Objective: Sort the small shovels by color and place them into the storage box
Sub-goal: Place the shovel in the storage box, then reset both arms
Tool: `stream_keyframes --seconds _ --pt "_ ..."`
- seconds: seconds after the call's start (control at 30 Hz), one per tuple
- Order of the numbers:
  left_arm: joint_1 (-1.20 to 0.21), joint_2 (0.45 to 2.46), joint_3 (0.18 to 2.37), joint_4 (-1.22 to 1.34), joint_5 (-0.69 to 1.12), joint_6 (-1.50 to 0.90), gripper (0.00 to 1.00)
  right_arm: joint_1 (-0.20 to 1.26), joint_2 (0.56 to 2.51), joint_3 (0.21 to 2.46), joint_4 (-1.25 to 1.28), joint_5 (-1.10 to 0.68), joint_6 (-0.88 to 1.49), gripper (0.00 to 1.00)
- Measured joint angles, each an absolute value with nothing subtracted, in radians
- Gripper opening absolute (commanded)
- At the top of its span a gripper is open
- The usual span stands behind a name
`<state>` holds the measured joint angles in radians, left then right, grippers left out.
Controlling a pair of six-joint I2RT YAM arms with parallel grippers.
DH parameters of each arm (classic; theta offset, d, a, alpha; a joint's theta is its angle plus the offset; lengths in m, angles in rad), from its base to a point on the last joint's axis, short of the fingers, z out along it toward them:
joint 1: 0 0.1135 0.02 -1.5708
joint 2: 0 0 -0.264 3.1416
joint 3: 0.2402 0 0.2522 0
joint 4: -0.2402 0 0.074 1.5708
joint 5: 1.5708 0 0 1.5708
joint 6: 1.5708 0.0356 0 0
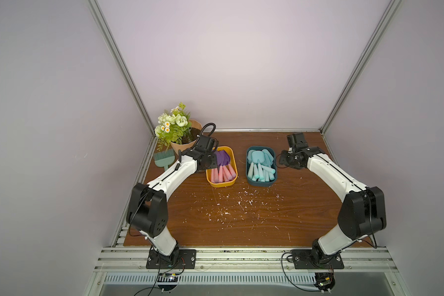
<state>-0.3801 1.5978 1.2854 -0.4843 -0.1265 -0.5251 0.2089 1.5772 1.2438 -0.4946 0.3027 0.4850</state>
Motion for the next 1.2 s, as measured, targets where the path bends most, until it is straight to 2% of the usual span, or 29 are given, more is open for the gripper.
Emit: stream_keyframes --seconds 0.03,0.07,0.23,0.33,0.53,0.7,0.87,1.0,1.2 --pt "-0.377 1.551 1.248 -0.416 -0.189 -0.514 0.79 0.166 1.548 1.183 -0.46 0.353 0.495 0.79" --pt "-0.371 1.514 1.215 -0.359 -0.237 -0.501 1.0 0.128 1.518 1.125 -0.428 0.409 0.5 0.99" --pt "-0.302 1.489 1.148 -0.179 -0.409 -0.429 1.0 0.076 1.382 0.891 -0.232 0.687 0.481 1.0" --pt "-0.242 1.52 1.106 -0.104 -0.479 -0.381 1.0 0.079 1.362 0.774 -0.025 0.777 0.415 1.0" --pt "-0.128 1.544 0.864 0.113 -0.561 -0.302 0.99 0.078 1.518 0.636 0.263 0.84 0.315 0.99" --pt "-0.057 1.56 0.674 0.337 -0.575 -0.293 1.0 0.087 1.633 0.588 0.443 0.837 0.228 0.99" --pt "-0.037 1.562 0.593 0.593 -0.541 -0.2 1.0 0.12 1.578 0.525 0.614 0.791 0.15 0.99" --pt "-0.037 1.564 0.601 0.709 -0.496 -0.13 0.99 0.138 1.458 0.346 0.836 0.616 0.092 1.0" --pt "-0.036 1.517 0.553 0.752 -0.432 -0.089 1.0 0.13 1.507 0.257 1.051 0.462 0.042 1.0"
